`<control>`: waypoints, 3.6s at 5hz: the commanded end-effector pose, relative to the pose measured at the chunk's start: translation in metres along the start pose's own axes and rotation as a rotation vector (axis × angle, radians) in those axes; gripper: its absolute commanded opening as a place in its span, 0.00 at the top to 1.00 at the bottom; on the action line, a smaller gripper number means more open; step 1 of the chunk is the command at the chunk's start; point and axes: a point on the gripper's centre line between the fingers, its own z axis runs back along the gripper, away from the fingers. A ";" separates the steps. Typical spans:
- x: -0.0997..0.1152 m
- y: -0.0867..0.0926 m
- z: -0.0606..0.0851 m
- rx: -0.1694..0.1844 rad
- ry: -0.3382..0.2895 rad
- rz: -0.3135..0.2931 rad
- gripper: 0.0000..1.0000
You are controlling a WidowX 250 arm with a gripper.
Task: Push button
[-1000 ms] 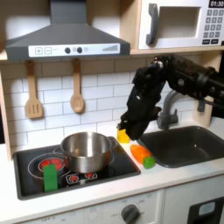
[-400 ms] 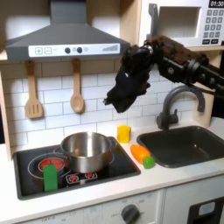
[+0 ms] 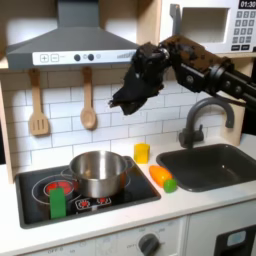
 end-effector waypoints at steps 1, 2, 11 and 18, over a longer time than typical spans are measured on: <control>0.025 0.002 -0.005 0.016 -0.141 -0.018 1.00; 0.037 0.005 -0.004 0.007 -0.191 -0.017 1.00; 0.109 0.009 -0.009 -0.028 -0.345 0.029 1.00; 0.121 0.004 -0.024 -0.031 -0.337 0.023 1.00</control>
